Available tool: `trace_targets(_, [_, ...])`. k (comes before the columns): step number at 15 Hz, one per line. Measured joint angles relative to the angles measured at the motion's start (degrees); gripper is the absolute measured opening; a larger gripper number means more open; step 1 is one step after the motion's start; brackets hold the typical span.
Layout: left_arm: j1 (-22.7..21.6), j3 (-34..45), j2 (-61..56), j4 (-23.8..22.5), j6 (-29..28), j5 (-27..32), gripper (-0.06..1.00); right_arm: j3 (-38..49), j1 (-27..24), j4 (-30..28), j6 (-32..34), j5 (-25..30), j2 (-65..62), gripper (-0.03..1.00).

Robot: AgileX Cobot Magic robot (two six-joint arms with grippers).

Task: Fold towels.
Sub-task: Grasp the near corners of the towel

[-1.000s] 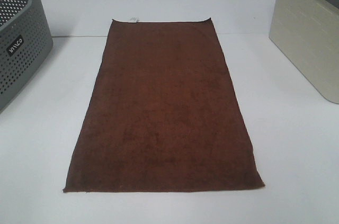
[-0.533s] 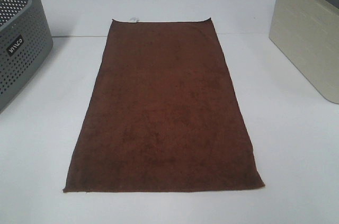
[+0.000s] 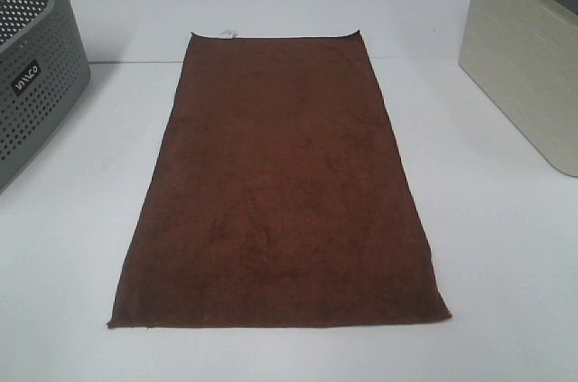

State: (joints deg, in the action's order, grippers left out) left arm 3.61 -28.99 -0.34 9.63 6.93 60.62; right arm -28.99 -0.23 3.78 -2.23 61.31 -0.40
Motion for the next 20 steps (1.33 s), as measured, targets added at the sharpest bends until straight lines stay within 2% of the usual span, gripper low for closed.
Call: trace_targets(20, [0.0, 0.0, 0.0, 0.0, 0.0, 0.0, 0.55, 0.0, 0.0, 0.0, 0.0, 0.0, 0.0, 0.75])
